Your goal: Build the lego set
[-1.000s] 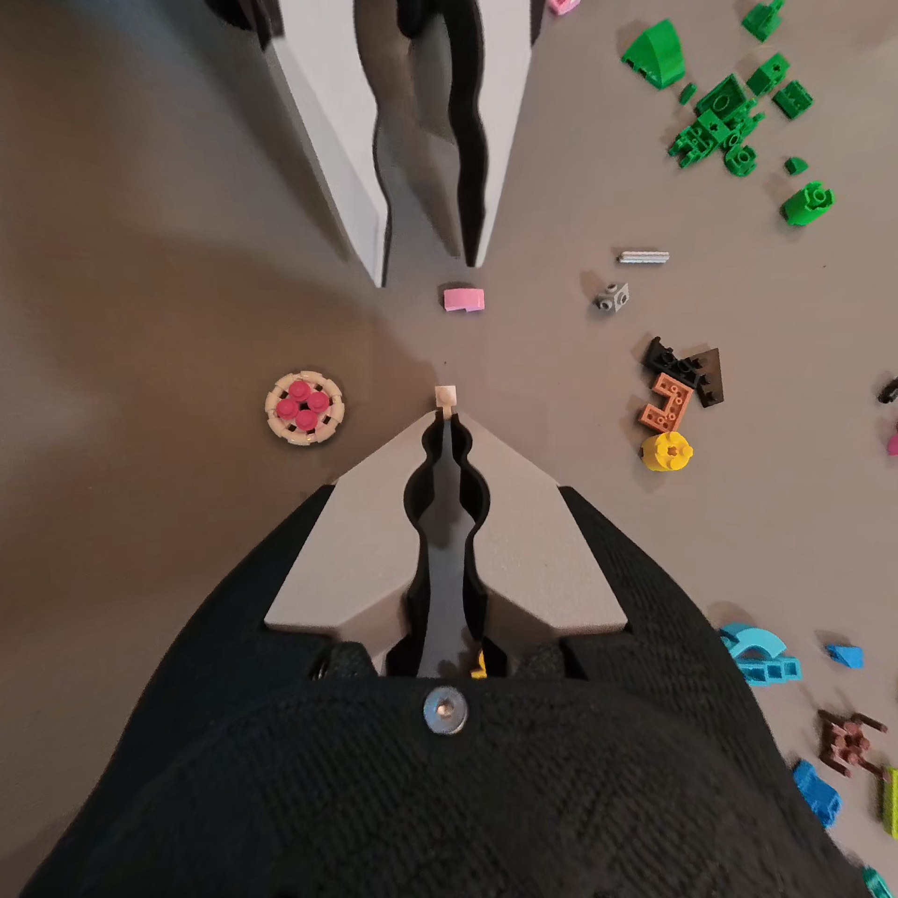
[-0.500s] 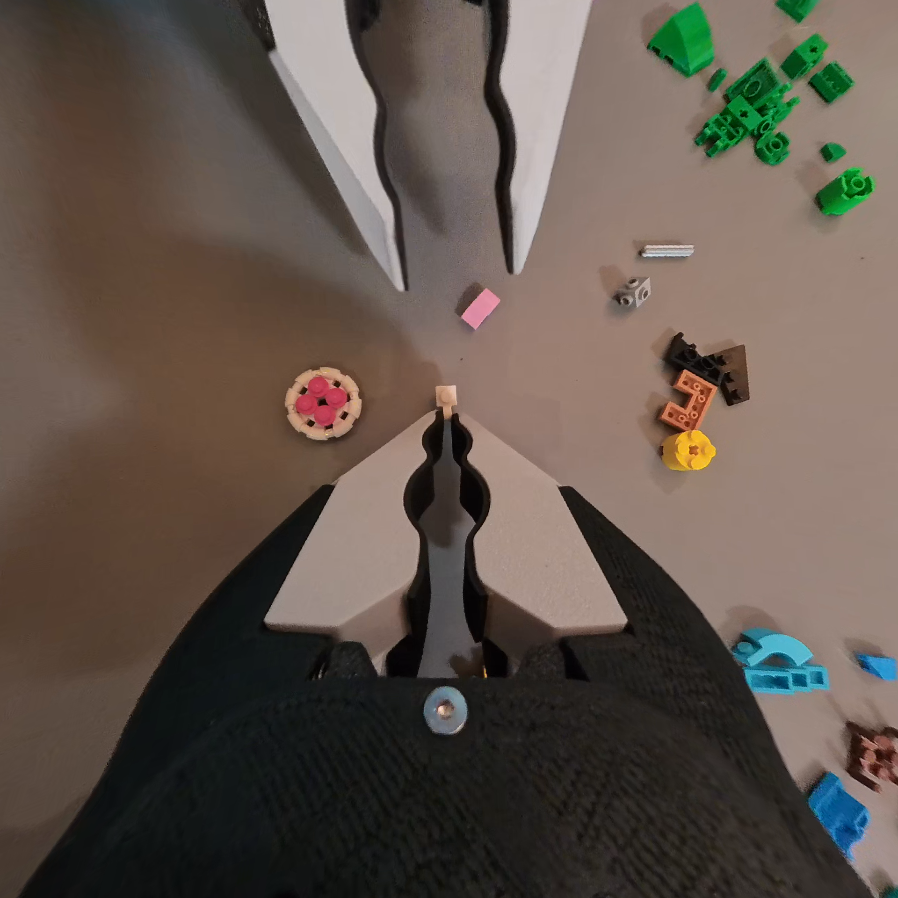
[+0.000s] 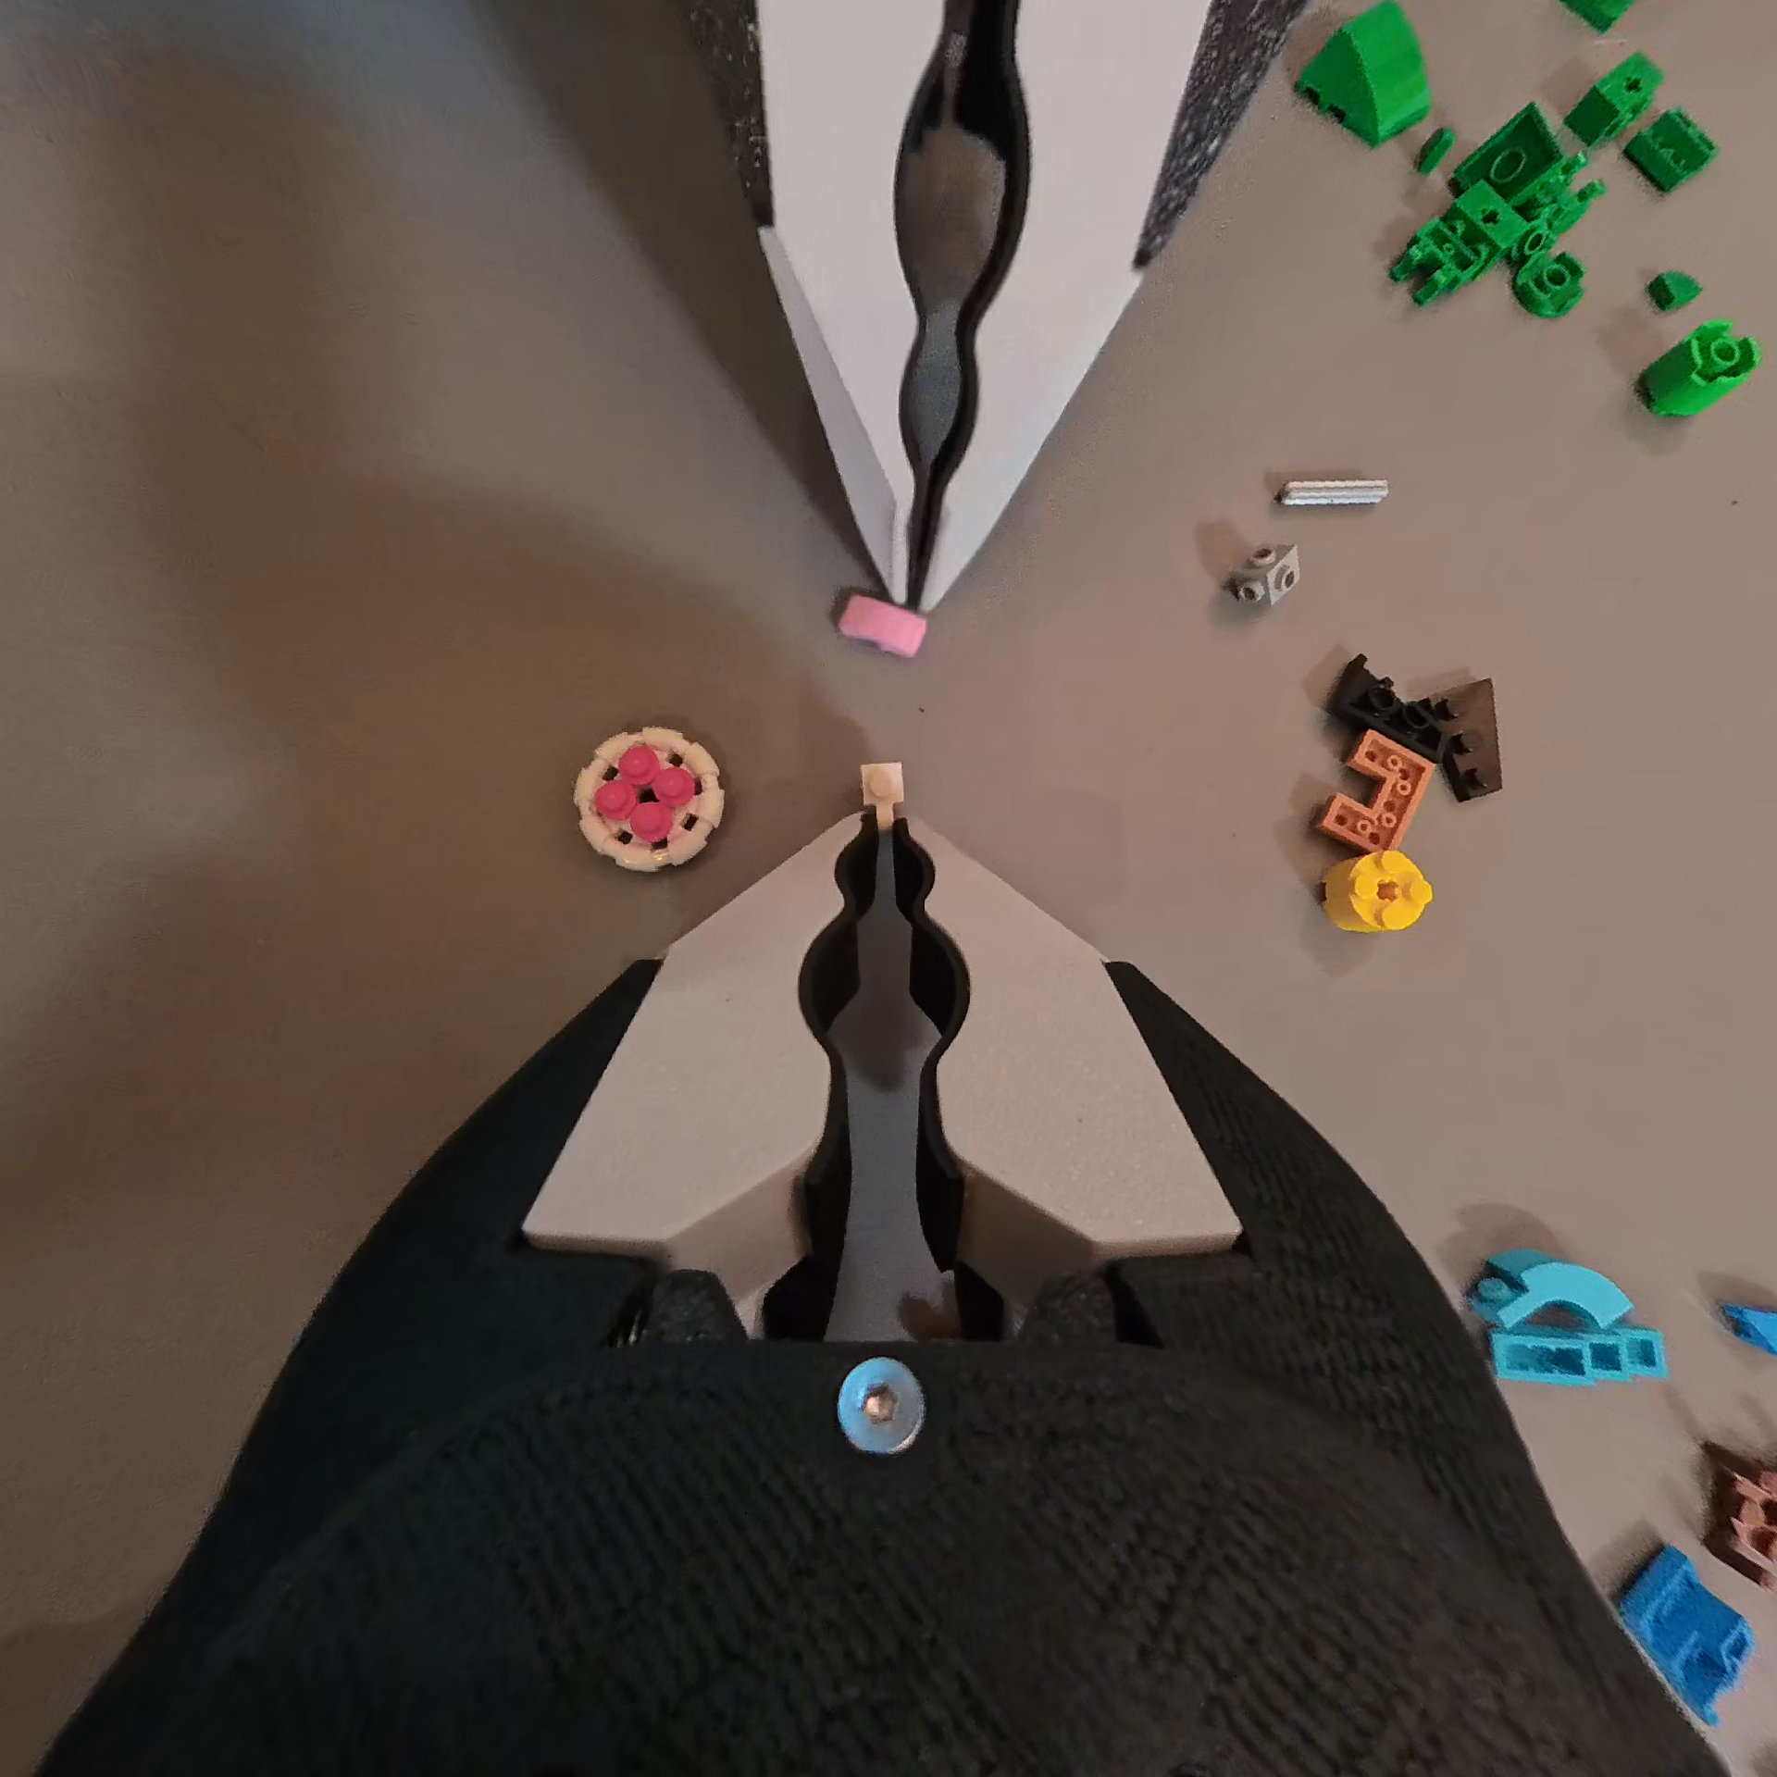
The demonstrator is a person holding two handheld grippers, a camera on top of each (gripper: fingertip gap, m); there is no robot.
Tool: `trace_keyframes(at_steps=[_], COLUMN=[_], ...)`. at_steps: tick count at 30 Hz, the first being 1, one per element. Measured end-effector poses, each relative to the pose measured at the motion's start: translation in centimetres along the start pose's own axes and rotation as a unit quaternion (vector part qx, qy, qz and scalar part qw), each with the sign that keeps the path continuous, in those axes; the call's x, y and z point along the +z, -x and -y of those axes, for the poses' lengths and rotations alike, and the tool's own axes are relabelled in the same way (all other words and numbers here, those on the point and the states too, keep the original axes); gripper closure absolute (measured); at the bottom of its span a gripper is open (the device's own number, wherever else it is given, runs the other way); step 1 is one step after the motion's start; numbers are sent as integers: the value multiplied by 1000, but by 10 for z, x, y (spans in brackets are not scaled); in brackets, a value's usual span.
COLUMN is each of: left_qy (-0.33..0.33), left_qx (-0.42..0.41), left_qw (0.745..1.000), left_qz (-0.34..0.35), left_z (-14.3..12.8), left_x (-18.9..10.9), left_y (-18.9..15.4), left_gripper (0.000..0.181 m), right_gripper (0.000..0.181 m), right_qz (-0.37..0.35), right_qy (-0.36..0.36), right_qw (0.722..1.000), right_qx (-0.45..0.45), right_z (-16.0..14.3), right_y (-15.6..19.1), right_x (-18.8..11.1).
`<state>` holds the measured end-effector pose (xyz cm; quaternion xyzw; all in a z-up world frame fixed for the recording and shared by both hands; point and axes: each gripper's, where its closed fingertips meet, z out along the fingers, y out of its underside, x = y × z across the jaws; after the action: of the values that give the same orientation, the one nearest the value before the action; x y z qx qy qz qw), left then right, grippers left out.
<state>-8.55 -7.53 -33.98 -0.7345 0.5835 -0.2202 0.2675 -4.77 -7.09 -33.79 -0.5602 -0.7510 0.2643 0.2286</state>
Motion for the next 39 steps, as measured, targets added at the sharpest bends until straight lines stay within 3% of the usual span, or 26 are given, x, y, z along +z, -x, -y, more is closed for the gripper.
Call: trace_keyframes(at_steps=[7,11,13,14,19,21,26,35,39], left_qy=[-15,-52,-69,-76,-56,-56,-52,-30,-34], left_qx=[-11,-100,-165,-193,-210,-235,-293,-267,-288], left_qw=[1000,992,982,975,945,932,922,929,927], left_qz=[19,53,66,76,244,268,248,256,238], left_z=[2,8,12,13,13,12,0,5,7], left_x=[1,-7,-11,-12,-18,-17,-2,3,4], left_y=[-3,4,4,4,2,-1,-8,-9,-14], left_gripper=[181,180,153,148,159,157,154,172,169], right_gripper=[179,179,179,179,179,179,179,179,179], right_qz=[-15,-19,-21,-23,-25,-25,-24,-26,-26], right_qy=[8,11,13,14,20,21,24,24,24], right_qw=[1000,1000,1000,1000,999,999,999,999,999], right_qx=[-12,-11,-10,-12,-9,-8,-12,-17,-17], right_z=[0,1,0,0,-1,-1,0,0,0], right_y=[-1,-2,-2,-3,-3,-3,-1,0,0], right_x=[0,1,0,0,0,0,0,1,1])
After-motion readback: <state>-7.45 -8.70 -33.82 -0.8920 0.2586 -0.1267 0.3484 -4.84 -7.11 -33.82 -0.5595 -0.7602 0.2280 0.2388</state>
